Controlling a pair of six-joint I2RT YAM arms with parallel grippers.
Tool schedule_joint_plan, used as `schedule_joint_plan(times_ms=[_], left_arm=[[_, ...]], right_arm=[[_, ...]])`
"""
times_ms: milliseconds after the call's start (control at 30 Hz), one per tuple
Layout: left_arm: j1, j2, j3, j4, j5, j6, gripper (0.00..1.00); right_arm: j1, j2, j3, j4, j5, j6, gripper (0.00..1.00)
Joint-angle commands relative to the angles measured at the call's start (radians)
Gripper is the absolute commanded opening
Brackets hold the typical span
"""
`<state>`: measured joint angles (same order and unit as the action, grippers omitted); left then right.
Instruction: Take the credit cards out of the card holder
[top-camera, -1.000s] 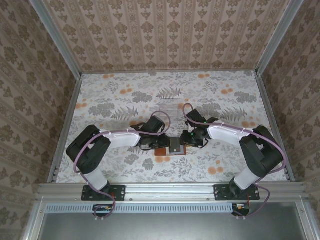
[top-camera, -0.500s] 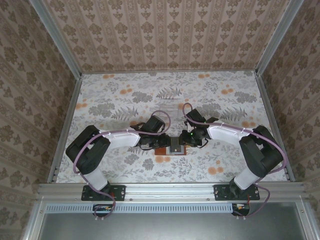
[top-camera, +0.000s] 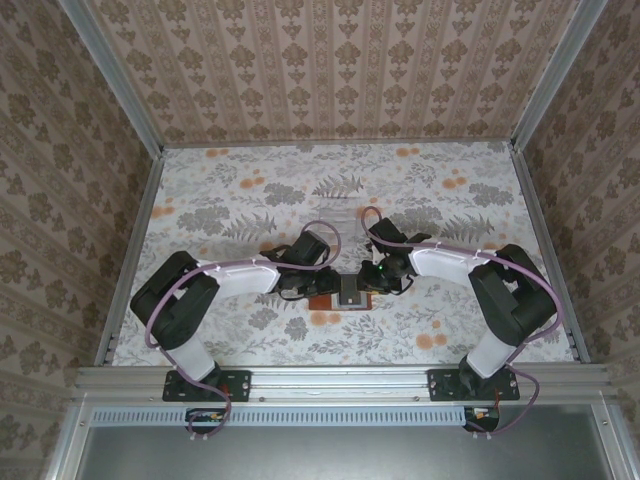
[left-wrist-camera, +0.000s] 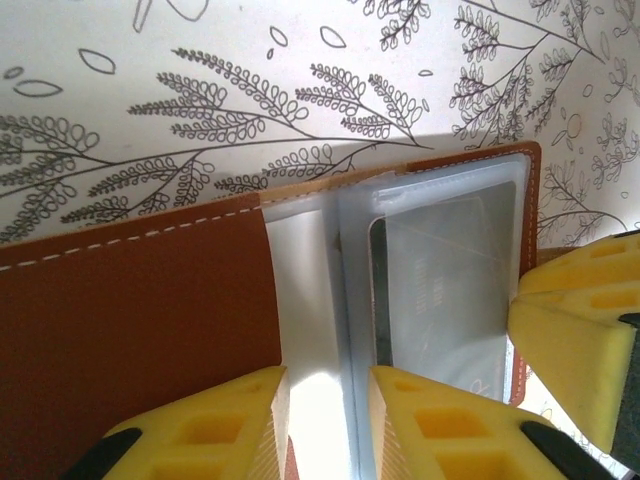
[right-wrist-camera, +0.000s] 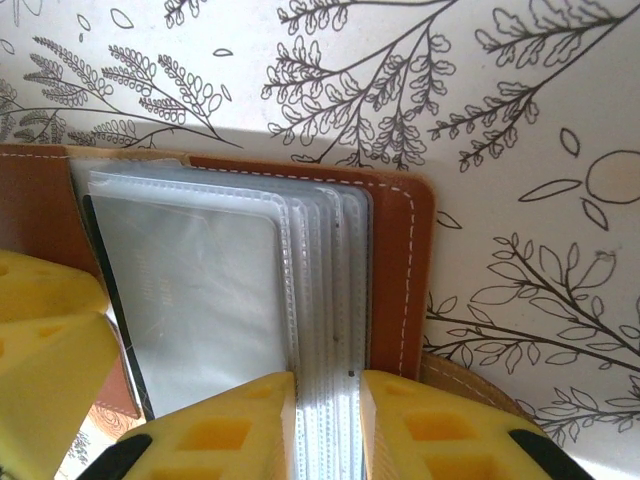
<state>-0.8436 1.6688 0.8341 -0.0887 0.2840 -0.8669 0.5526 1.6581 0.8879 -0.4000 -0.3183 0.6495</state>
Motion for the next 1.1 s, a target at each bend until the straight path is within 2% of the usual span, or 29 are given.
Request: schedule_joint_plan(times_ms=[0,467,833,1067], left_arm=[[-0.002,-0.037,0.005,-0.004,-0.005,0.019,0.32],[-0.003,0.033,0.016,0.014,0.033,0.014,0.31],[-0.005,0.077,0.024,0.018,0.058,0.018,0.37],[-0.006,0.073,0.037,-0.04,0.03,0.034,0.28]], right_arm=[[0.001,0.019,0.009,-0.019,0.019,-0.016,0.26],[0.001,0.01,0.006,-0.023,0.021,-0.013,0.25],[0.001,0.007,0.004,-0.025,0.015,-0.011,0.25],[0.001,-0.001,0.003,-0.033,0.027,-0.011,0.25]])
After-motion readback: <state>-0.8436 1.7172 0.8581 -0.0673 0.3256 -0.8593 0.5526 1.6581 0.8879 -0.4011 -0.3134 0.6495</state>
